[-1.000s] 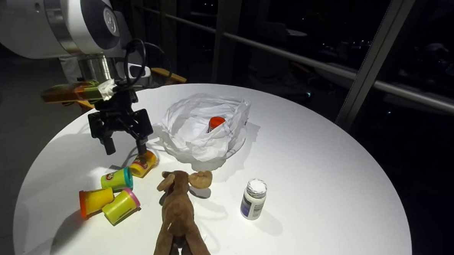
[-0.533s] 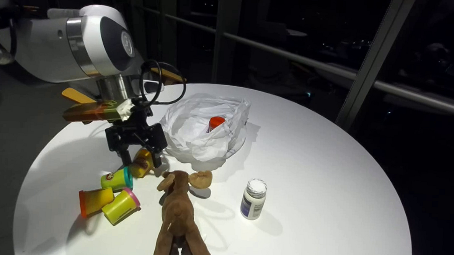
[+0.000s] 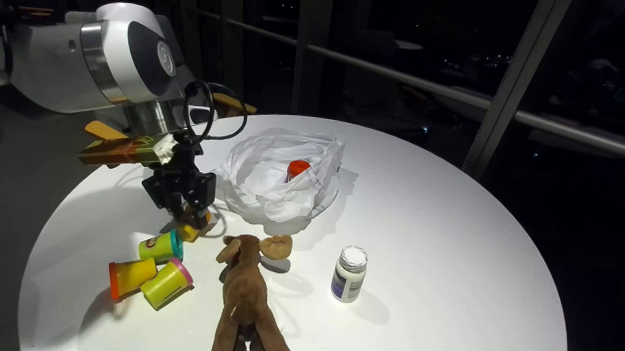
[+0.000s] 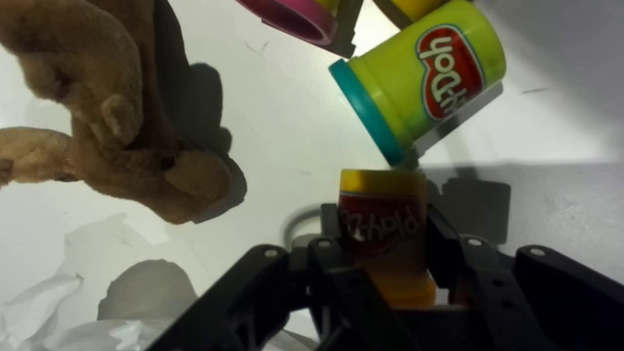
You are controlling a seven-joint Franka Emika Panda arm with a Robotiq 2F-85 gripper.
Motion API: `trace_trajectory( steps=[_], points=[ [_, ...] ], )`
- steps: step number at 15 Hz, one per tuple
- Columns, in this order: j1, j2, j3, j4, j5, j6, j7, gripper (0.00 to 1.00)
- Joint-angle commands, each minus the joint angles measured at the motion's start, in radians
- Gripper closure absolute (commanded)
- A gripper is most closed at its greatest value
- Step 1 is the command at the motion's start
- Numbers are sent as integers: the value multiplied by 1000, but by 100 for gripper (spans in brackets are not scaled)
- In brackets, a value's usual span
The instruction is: Pick up all the objects on the table and put them on the plastic
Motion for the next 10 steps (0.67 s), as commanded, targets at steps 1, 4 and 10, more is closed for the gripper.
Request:
trace_trajectory(
  steps=[1,4,10],
  points=[
    [57,-64,-35,-25,-8,-44,79,82],
    [102,-122,-73,-23,-40,-118,201,82],
    [60,-190,-71,114,-145,-288,426,82]
  ],
)
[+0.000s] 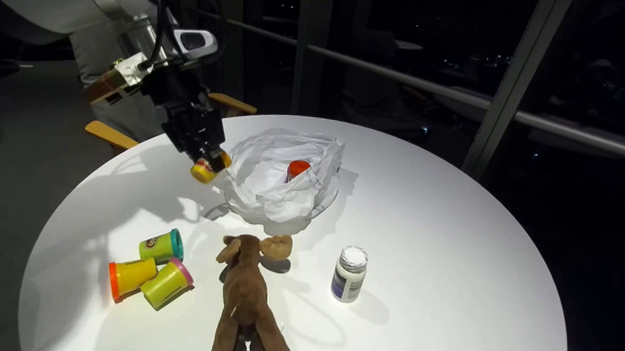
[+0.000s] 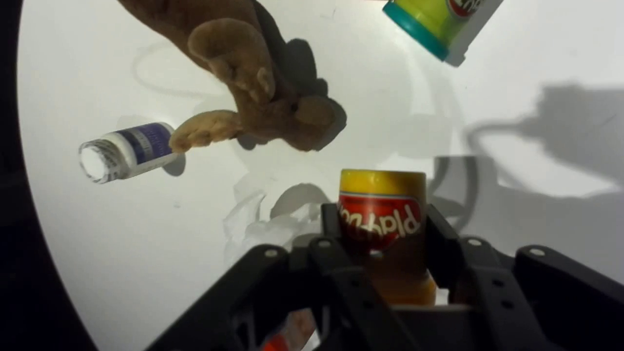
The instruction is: Pick up all the objects on the table and put them on the plastic
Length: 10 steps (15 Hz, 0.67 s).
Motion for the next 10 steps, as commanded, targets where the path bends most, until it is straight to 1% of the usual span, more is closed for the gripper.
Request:
trace_trajectory(
  steps=[1,3,7,10],
  points=[
    [-48,7,6,125,-73,-85,128,82],
    [-92,65,17,225,-71,-97,151,82],
    [-186,203,33,420,1,-89,84,82],
    [-231,311,47,553,78,-89,20,82]
  ],
)
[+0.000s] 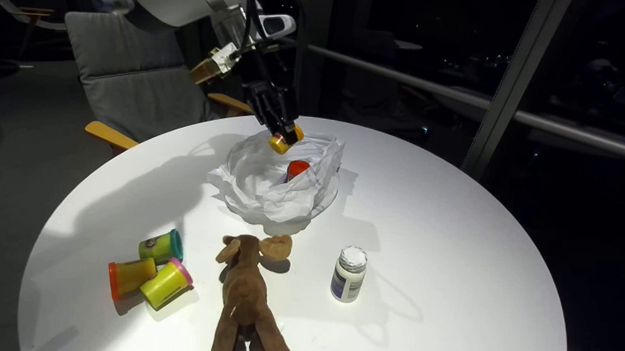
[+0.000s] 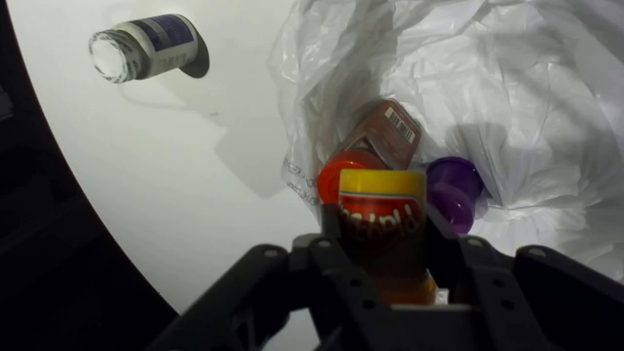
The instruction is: Pick up all the objects on the table and put them on the plastic
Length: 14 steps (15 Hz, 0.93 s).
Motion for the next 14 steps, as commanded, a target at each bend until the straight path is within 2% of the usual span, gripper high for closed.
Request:
trace_trajectory(
  steps=[1,11,14],
  points=[
    [-55,152,34,209,101,-18,-94,82],
    [-47,347,73,471,270,-22,-267,82],
    [-43,427,55,542,301,-48,-282,82]
  ],
)
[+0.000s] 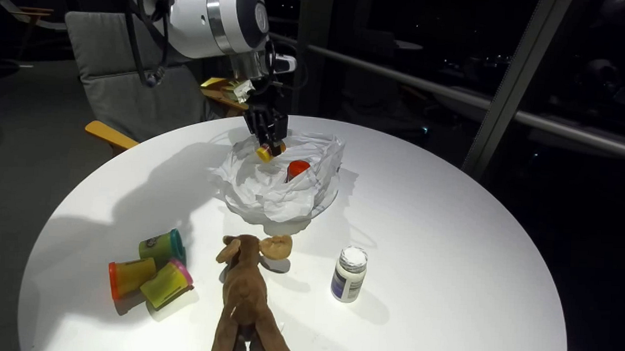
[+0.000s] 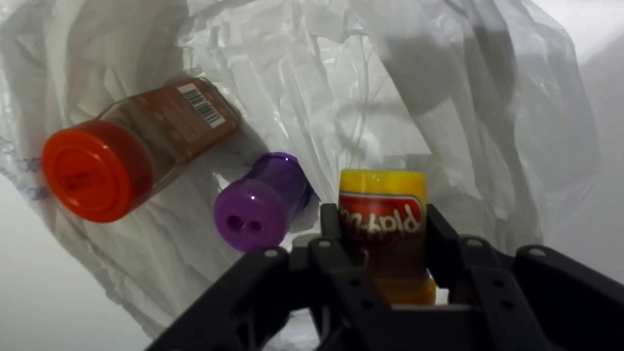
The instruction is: Pick up all the objects on the table and put them on the plastic
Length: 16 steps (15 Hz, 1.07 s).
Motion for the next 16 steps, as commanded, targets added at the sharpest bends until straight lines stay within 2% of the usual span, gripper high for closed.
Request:
trace_trajectory(
  steps=[1,5,6,8,11,14,16],
  points=[
    [1,125,-21,150,48,-52,-43,82],
    [0,179,-15,182,78,-61,-72,82],
    [4,181,-16,188,78,-63,-79,32],
    [22,138,-16,139,73,-38,-82,25],
    [59,26,-16,5,23,26,-30,2],
    [97,-104,-8,-142,30,57,6,0],
    [157,-170,-55,-221,26,71,98,0]
  ],
)
